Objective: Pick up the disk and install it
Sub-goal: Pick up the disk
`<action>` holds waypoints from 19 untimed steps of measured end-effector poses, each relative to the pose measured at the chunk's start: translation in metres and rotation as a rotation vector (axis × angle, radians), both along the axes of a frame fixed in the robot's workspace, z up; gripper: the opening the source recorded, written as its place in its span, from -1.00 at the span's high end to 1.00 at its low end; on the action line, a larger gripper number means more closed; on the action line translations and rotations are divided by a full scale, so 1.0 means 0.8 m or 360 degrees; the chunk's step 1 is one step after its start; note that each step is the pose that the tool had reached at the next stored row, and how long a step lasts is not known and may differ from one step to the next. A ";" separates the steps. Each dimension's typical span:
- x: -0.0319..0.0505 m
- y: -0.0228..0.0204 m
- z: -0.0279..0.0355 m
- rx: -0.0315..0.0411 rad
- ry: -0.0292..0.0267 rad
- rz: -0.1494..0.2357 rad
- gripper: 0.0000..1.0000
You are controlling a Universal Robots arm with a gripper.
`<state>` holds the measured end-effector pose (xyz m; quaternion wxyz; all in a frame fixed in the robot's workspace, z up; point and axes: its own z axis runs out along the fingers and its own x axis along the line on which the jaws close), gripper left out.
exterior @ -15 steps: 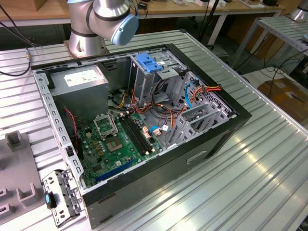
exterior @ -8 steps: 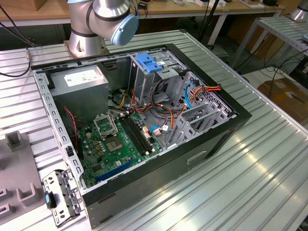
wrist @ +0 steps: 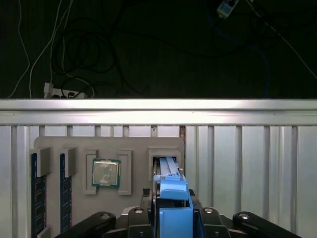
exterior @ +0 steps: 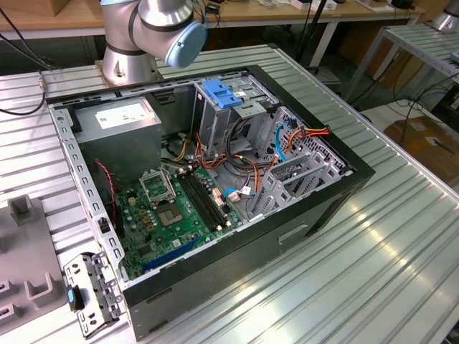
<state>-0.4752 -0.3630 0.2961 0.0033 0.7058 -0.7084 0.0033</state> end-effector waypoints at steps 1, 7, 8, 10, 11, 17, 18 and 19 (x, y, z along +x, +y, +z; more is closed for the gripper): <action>0.000 0.0000 0.0000 0.0000 0.00000 0.0000 0.25; 0.000 0.0000 -0.0001 0.0000 -0.00001 0.0000 0.25; 0.000 0.0000 -0.0001 0.0000 0.00001 0.0000 0.25; 0.000 0.0000 0.0000 0.0000 -0.00006 0.0000 0.25; 0.000 0.0000 0.0001 0.0000 -0.00011 0.0000 0.25; 0.000 0.0000 0.0051 0.0000 -0.00002 0.0000 0.25; 0.000 0.0000 0.0063 0.0000 -0.00002 0.0000 0.25; 0.000 0.0001 0.0075 0.0000 -0.00001 0.0000 0.25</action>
